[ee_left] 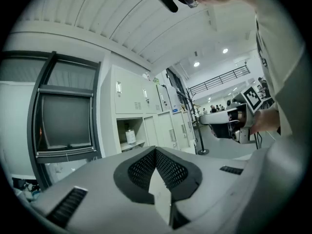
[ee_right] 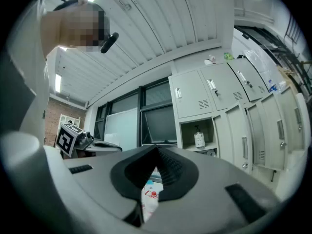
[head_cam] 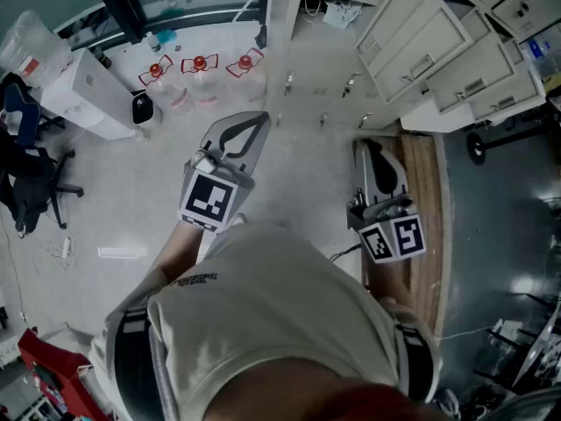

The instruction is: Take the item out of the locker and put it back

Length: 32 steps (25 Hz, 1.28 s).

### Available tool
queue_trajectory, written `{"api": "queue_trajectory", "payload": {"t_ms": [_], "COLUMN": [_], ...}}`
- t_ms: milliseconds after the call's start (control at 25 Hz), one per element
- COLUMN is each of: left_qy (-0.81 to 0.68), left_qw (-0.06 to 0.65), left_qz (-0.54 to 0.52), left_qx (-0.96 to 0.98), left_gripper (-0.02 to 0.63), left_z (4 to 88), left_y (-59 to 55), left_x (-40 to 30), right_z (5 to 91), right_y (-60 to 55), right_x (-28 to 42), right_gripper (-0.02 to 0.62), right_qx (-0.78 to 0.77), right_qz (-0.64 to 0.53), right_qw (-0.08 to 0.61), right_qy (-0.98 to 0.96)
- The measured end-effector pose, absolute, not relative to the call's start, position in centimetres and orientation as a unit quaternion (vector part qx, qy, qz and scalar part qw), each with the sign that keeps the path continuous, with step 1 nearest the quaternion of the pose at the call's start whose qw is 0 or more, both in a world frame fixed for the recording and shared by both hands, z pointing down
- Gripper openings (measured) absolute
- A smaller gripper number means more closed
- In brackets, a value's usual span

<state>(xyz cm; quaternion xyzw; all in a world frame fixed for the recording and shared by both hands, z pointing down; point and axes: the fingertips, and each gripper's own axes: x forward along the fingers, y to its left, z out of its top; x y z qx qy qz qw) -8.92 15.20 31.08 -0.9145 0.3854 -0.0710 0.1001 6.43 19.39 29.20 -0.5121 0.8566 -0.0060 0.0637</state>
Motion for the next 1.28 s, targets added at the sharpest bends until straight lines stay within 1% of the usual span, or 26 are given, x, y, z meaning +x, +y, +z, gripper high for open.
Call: {"api": "queue_trajectory", "payload": {"t_ms": [240, 440, 1280], "left_qy": [0.376, 0.363, 0.39], "left_qw": [0.102, 0.071, 0.096], "left_qz": [-0.071, -0.062, -0.091], "left_qx": [-0.918, -0.927, -0.911], "left_gripper": [0.014, 0.014, 0.014], "left_z": [31.3, 31.3, 32.7], "left_y": [15.9, 16.4, 18.4], "left_x": [-7.6, -6.5, 0.5], "right_z": [29.4, 29.8, 31.1], "right_y": [19.5, 19.6, 21.3], "right_x": [6.9, 7.9, 15.0], "right_gripper": [0.0, 0.002, 0.002], "right_qx": [-0.508, -0.508, -0.495], "right_qz": [-0.007, -0.014, -0.014], "right_qw": [0.06, 0.063, 0.072], "right_qy": [0.859, 0.859, 0.866]}}
